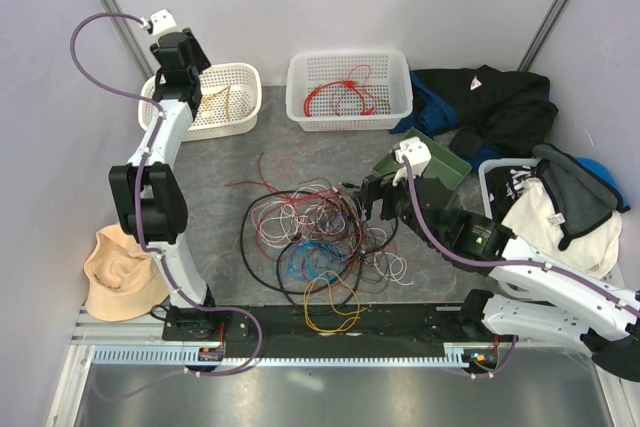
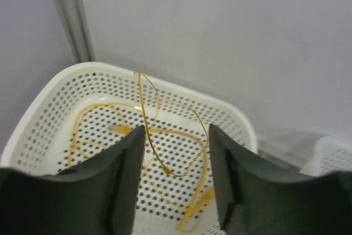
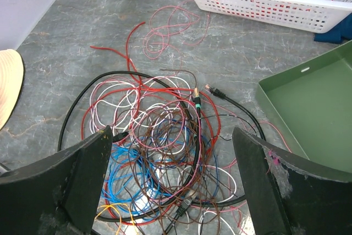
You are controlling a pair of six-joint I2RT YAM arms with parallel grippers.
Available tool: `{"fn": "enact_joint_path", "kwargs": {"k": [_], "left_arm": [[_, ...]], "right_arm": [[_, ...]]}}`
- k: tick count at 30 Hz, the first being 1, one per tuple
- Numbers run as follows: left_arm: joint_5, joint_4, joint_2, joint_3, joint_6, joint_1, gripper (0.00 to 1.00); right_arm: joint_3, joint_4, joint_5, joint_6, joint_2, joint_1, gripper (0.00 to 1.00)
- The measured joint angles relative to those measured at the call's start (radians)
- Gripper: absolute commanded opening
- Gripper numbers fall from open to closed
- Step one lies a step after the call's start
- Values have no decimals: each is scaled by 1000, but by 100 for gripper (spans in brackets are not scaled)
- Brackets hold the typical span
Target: Untangle the cables
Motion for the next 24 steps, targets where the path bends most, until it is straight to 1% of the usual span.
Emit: {"fn": "enact_joint_path", "kwargs": {"k": [1, 4, 7, 9, 12, 14, 15, 17, 18, 19, 21, 24], "left_arm": [[-10, -23, 13, 5, -10, 4, 99], [-31, -94, 21, 4, -31, 12, 100], [-32, -113, -2, -5, -58, 13, 100], [-27, -120, -49, -37, -79, 3, 100], [-19, -130, -182, -133, -110, -45, 99], [-11, -113, -299, -227, -137, -118, 97], [-6, -112, -360, -278, -152, -166, 94], [16, -97, -490, -401, -188, -286, 90], [32, -90, -552, -465, -208, -359, 84], [48, -80, -613, -540, -234, -440, 81], [76, -84, -684, -642, -272, -542, 76], [111, -109, -740, -772, -307, -678, 74]], "right_arm": [[0, 0, 0, 0, -1, 0, 98], [0, 2, 3, 0, -8, 0, 98], [-4, 7, 8, 3, -21, 0, 98], [-5, 10, 10, 7, -26, 0, 98], [-18, 25, 10, 18, -27, 0, 98], [-35, 35, 8, 31, -27, 0, 98], [-46, 37, 7, 37, -27, 0, 98], [-66, 40, 6, 48, -29, 0, 98], [-82, 44, 6, 57, -32, 0, 98], [-94, 44, 6, 61, -38, 0, 98], [-124, 43, 5, 76, -54, 0, 98], [-151, 34, 6, 95, -83, 0, 97]]}}
